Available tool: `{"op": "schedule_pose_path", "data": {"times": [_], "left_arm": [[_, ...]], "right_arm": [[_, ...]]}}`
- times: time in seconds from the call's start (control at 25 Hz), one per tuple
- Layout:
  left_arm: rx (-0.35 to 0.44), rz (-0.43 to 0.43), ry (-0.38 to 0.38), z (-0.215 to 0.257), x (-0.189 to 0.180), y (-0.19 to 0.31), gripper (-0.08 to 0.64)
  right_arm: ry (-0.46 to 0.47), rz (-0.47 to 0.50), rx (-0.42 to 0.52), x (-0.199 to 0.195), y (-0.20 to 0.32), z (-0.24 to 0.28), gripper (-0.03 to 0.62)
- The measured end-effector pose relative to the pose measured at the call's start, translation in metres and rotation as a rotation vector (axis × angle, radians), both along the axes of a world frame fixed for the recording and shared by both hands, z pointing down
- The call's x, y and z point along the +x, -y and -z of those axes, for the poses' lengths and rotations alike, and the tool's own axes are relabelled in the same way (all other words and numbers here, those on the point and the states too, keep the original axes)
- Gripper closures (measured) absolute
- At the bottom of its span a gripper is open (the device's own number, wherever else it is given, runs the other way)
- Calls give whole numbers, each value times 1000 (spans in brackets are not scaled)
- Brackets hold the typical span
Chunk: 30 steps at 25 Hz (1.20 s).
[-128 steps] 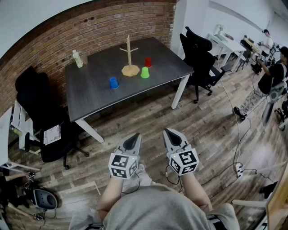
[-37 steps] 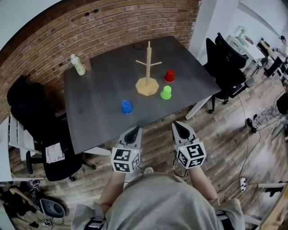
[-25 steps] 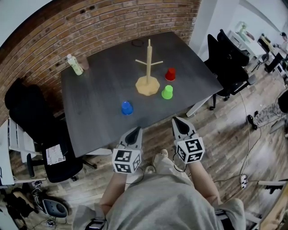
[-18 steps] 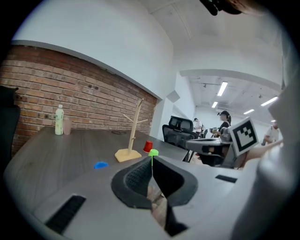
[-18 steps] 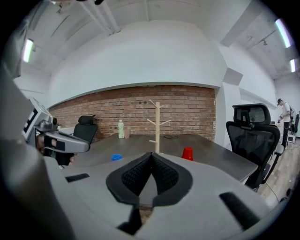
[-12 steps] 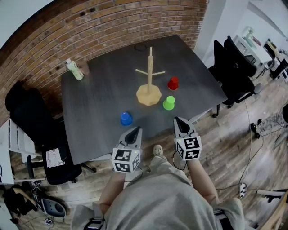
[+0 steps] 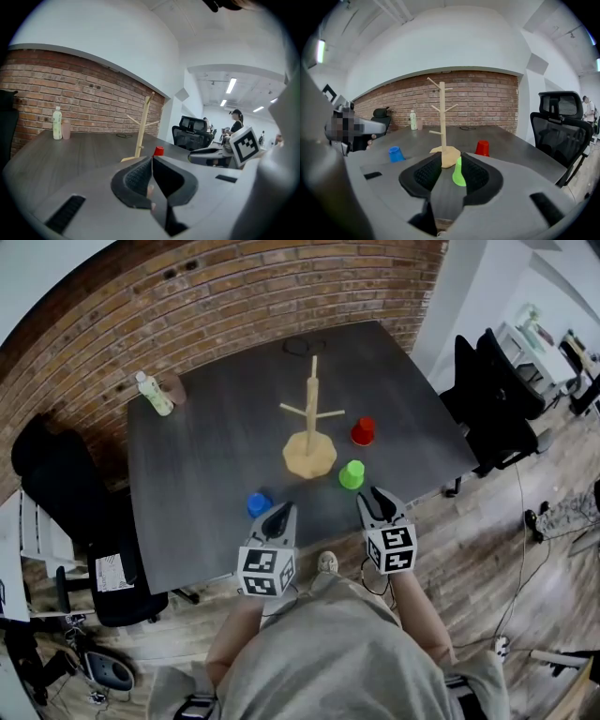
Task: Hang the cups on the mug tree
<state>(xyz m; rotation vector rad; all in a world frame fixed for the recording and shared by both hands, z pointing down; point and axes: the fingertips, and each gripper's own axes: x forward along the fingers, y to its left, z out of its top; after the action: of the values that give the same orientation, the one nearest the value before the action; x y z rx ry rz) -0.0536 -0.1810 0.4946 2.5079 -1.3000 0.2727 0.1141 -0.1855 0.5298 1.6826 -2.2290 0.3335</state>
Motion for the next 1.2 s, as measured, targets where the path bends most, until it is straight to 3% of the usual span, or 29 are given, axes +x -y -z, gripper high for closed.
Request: {"op": "schedule_pose_path", "data": {"times": [0.48,0.92,1.2], "left_arm": [[-54,35,19,-35,9,33,543],[-94,5,32,-59,26,52,435],[-111,-4,42,-72,35,64,359]], "right_arm": [[-28,61,-54,8,36,-30,355],[-86,148,-130,6,69,-70,305],[-117,185,-139,6,94,-91,307]]}}
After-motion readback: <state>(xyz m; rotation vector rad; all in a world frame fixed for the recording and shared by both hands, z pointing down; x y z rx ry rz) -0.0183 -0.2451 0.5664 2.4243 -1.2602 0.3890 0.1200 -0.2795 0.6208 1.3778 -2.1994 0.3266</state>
